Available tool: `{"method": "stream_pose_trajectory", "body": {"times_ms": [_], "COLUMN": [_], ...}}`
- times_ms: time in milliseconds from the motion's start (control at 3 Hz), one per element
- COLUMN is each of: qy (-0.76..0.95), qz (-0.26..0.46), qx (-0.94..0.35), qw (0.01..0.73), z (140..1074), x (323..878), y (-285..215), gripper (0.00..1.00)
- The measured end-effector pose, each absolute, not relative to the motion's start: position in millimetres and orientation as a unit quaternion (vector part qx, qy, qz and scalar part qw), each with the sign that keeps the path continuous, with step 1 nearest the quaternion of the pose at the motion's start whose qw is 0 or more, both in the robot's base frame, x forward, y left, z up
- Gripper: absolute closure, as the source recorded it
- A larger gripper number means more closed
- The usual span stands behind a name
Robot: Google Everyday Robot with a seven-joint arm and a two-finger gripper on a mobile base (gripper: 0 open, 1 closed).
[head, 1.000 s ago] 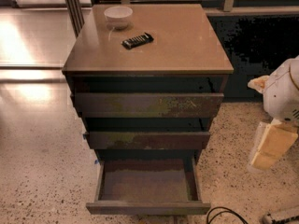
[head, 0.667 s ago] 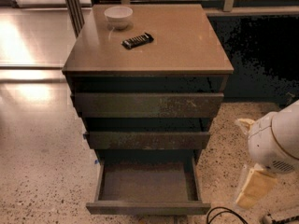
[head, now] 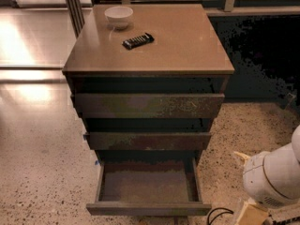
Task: Close bottom drawer
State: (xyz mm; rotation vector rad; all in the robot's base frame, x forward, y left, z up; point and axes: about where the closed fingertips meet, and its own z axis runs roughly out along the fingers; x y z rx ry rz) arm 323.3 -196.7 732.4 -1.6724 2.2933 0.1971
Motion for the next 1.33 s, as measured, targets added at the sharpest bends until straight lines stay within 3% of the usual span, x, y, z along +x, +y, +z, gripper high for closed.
{"method": "stream_pose_trajectory", "body": {"times_ms": [1333], "qy": [0.738], "qz": [0.085], "qx": [-0.654], "qw": [0.146], "z": [604], "x": [371], "y": [-155], "gripper": [0.00]}}
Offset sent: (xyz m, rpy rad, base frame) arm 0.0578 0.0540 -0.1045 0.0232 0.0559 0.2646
